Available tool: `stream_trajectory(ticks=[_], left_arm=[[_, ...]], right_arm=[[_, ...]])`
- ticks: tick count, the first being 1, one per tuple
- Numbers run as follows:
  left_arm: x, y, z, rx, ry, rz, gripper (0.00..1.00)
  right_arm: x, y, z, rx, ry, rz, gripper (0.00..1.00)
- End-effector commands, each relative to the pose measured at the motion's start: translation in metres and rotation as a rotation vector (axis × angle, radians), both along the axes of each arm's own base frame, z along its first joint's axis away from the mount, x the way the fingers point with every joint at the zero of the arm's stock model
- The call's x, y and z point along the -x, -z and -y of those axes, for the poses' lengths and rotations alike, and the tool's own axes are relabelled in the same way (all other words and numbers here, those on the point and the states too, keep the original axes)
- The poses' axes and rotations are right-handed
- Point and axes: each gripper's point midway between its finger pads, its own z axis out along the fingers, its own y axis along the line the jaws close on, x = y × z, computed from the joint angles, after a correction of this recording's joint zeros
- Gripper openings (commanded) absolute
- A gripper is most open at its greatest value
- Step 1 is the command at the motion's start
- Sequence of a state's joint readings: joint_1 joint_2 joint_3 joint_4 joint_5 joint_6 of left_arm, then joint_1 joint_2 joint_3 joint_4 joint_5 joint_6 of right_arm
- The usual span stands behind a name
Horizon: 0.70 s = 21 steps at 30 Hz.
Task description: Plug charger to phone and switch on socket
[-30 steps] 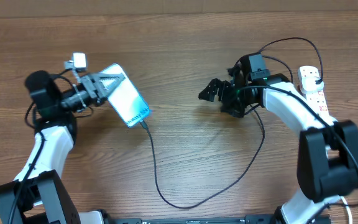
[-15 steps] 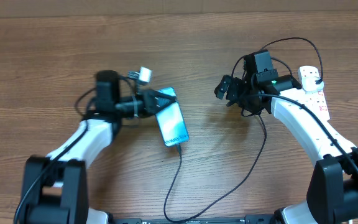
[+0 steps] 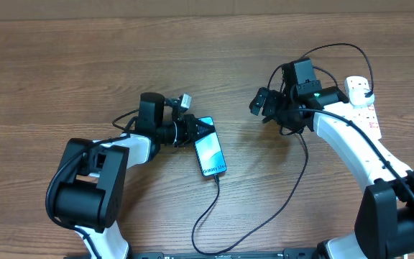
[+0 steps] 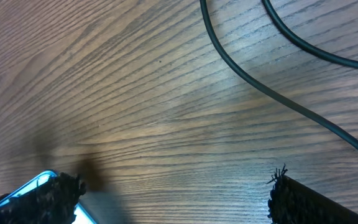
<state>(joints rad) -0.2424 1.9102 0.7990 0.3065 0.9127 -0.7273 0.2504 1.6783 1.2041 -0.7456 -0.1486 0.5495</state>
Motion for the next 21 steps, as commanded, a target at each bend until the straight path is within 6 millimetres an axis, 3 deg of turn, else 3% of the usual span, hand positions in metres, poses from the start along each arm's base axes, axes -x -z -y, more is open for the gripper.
stream_trajectory(ticks=[1,6,13,17,21], left_arm=[[-0.014,0.002,-0.005,-0.033,-0.072,-0.007,0.04],[-0.022,0.015,-0.016,-0.082,-0.199,-0.101,0.04],[-0.023,0.016,-0.018,-0.088,-0.217,-0.117,0.05],[-0.023,0.017,-0.018,-0.093,-0.222,-0.117,0.17],[-0.023,0.021,-0.021,-0.109,-0.234,-0.129,0.20]], right_arm=[[-0.002,-0.008,0.001,0.009,0.008,0.023,1.00],[-0.001,-0.007,0.001,0.009,0.006,0.020,1.00],[0.000,-0.007,-0.003,0.010,-0.005,0.019,1.00],[0.000,-0.007,-0.004,0.010,-0.006,0.019,1.00],[0.000,-0.007,-0.003,0.010,-0.006,0.018,1.00]])
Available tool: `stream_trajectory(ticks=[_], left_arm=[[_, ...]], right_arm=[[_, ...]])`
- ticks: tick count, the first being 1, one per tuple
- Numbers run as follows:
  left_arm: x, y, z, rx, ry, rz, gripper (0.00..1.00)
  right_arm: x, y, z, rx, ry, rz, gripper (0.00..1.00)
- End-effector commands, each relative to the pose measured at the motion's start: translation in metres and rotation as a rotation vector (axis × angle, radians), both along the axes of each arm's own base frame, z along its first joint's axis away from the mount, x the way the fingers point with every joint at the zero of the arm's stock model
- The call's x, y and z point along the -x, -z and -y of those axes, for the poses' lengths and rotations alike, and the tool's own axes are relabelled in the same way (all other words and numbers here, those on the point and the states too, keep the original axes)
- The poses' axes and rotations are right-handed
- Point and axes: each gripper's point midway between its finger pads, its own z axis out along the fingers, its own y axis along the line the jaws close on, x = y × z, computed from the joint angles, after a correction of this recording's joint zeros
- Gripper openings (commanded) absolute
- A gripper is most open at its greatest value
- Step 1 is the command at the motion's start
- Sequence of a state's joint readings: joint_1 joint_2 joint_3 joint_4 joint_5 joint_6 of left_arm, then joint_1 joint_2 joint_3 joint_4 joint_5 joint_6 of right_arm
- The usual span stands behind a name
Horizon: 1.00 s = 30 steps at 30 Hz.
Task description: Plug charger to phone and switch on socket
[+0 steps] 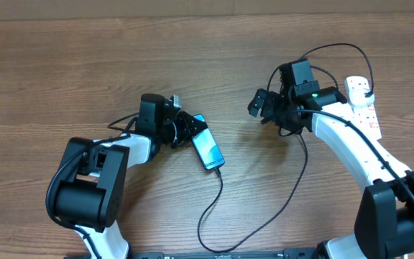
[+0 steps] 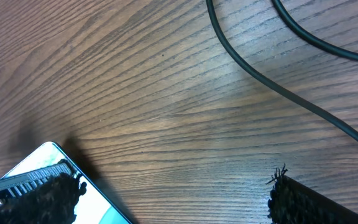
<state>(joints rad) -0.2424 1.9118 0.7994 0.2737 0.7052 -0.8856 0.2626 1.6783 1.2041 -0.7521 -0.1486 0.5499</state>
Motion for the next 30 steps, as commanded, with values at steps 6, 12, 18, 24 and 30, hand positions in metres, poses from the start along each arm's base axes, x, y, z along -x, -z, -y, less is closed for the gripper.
stream_trajectory(ticks=[6,12,18,24,30], left_arm=[[-0.0009,0.0004,-0.0009,-0.005,-0.012,-0.024,0.20],[-0.0005,0.0006,-0.0009,-0.005,-0.012,-0.027,0.21],[0.0002,0.0012,-0.0010,-0.006,-0.012,-0.031,0.26],[0.0007,0.0016,-0.0012,-0.007,-0.012,-0.034,0.26],[0.0013,0.0022,-0.0014,-0.008,-0.012,-0.038,0.32]], right_arm=[[-0.0004,-0.0046,0.0014,0.010,0.007,0.018,1.00],[0.0001,-0.0039,0.0015,0.011,0.006,0.016,1.00],[0.0002,-0.0039,0.0016,0.011,0.007,0.015,1.00],[0.0002,-0.0039,0.0016,0.011,0.007,0.015,1.00],[0.0001,-0.0039,0.0015,0.011,0.006,0.016,1.00]])
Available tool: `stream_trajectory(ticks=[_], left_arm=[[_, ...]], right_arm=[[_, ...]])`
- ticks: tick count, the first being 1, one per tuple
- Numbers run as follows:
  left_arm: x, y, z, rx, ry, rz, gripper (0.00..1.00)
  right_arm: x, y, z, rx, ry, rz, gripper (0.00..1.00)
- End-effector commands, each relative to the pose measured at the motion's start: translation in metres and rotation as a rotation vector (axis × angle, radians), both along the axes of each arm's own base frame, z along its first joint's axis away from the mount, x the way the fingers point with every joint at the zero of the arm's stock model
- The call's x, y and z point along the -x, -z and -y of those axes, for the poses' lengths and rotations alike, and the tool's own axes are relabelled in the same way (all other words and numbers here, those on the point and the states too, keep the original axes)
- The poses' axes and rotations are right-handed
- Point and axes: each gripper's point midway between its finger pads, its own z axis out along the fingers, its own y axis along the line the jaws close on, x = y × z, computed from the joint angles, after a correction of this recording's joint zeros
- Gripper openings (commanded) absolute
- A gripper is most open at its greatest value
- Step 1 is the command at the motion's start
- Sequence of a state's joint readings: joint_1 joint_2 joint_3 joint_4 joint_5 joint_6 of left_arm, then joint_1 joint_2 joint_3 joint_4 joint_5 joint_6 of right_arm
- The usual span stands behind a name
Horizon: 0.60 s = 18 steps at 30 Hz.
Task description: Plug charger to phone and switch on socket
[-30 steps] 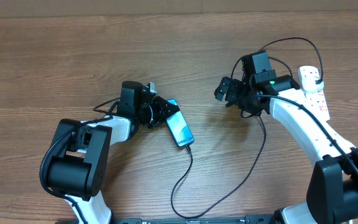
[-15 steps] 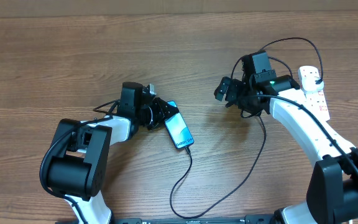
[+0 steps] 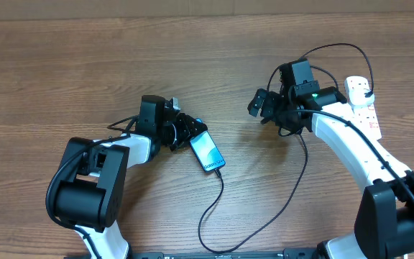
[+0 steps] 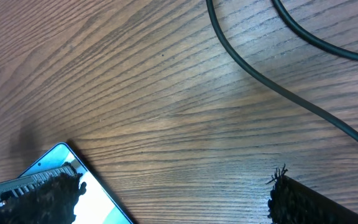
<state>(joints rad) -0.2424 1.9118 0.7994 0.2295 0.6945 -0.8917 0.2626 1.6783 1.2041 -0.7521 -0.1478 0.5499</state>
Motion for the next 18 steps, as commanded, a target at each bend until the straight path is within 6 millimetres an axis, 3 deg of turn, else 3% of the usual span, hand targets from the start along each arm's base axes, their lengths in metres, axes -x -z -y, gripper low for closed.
stream_trajectory(ticks=[1,9,18], left_arm=[[-0.0038,-0.0041,0.0013,0.007,-0.002,0.004,0.33],[-0.0013,-0.0014,0.0002,0.000,-0.004,-0.013,0.51],[-0.0010,-0.0005,-0.0004,-0.004,-0.006,-0.016,0.95]], right_arm=[[0.0002,-0.0039,0.0014,0.010,0.006,0.015,1.00],[0.0004,-0.0038,0.0015,0.010,0.006,0.014,1.00],[0.0006,-0.0036,0.0015,0.010,0.006,0.014,1.00]])
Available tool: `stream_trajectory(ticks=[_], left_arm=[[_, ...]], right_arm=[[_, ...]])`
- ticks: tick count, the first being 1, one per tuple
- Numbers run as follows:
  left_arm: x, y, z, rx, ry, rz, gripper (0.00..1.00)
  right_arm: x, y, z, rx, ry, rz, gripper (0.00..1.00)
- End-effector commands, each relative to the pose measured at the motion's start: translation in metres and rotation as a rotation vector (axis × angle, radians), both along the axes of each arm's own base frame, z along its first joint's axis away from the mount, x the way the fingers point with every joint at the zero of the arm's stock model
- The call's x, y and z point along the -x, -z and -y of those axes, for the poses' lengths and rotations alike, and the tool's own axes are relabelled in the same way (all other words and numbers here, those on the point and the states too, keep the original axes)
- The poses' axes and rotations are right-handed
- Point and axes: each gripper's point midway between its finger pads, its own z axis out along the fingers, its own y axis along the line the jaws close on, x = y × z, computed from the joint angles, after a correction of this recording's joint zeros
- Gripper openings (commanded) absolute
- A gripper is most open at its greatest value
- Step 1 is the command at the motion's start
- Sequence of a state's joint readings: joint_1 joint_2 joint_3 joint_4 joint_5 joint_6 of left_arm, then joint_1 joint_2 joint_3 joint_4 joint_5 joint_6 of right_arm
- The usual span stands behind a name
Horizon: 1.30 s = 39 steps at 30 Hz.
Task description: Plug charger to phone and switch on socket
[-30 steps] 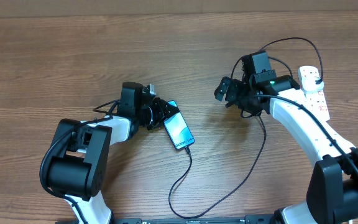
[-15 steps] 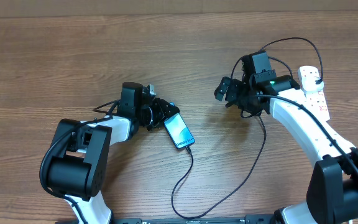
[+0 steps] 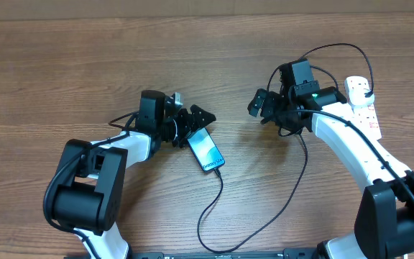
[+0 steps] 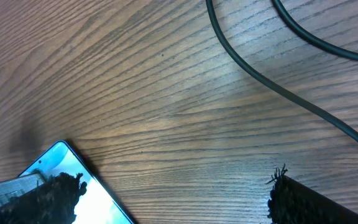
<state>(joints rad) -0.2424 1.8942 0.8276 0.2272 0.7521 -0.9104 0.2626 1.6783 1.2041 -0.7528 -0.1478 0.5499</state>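
The phone lies screen up and slanted on the wooden table, with the black charger cable plugged into its lower end. My left gripper is open just off the phone's upper end, not touching it. My right gripper hovers open over bare wood to the phone's right. In the right wrist view the phone shows at lower left beside one of my black fingertips; nothing lies between the fingers of the right gripper. The white socket strip lies at far right with the charger plugged in; its switch state cannot be told.
The cable loops toward the table's front edge and runs back up under my right arm to the socket strip. Two stretches of black cable cross the wood in the right wrist view. A cardboard wall edges the far side.
My left gripper has come off the phone's upper end and stands open just beyond it. The phone and my right arm have not moved.
My left gripper first held the upper end of the phone, which lay nearly upright with the cable in it. Then the phone had turned slanted and slid slightly left, still in the gripper. It stayed so, and now the gripper is off it.
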Motion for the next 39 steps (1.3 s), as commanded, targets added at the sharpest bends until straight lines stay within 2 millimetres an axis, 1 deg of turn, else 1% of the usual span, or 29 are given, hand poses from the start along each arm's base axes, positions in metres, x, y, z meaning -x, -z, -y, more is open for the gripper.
stream_trajectory(ticks=[1,2,6,12,15,19,26,39], left_arm=[[0.004,0.021,-0.010,-0.070,-0.037,-0.039,0.98],[0.004,0.022,-0.012,-0.078,-0.042,-0.043,1.00],[0.007,0.029,-0.016,-0.107,-0.058,-0.070,1.00],[0.007,0.030,-0.018,-0.120,-0.061,-0.066,1.00],[0.007,0.036,-0.023,-0.156,-0.081,-0.079,1.00],[0.011,0.044,-0.029,-0.195,-0.099,-0.112,1.00],[0.017,0.051,-0.035,-0.229,-0.113,-0.147,1.00],[0.035,0.072,-0.058,-0.362,-0.168,-0.252,0.99]], right_arm=[[0.000,-0.004,0.001,0.010,0.006,0.015,1.00],[0.001,-0.004,0.001,0.010,0.006,0.014,1.00],[0.002,-0.003,0.002,0.011,0.006,0.009,1.00],[0.002,-0.003,0.002,0.011,0.006,0.009,1.00],[0.002,-0.003,0.002,0.012,0.006,0.007,1.00],[0.002,-0.003,0.002,0.011,0.006,0.008,1.00],[0.002,-0.003,0.002,0.011,0.006,0.007,1.00],[0.002,-0.003,0.001,0.008,0.004,0.006,1.00]])
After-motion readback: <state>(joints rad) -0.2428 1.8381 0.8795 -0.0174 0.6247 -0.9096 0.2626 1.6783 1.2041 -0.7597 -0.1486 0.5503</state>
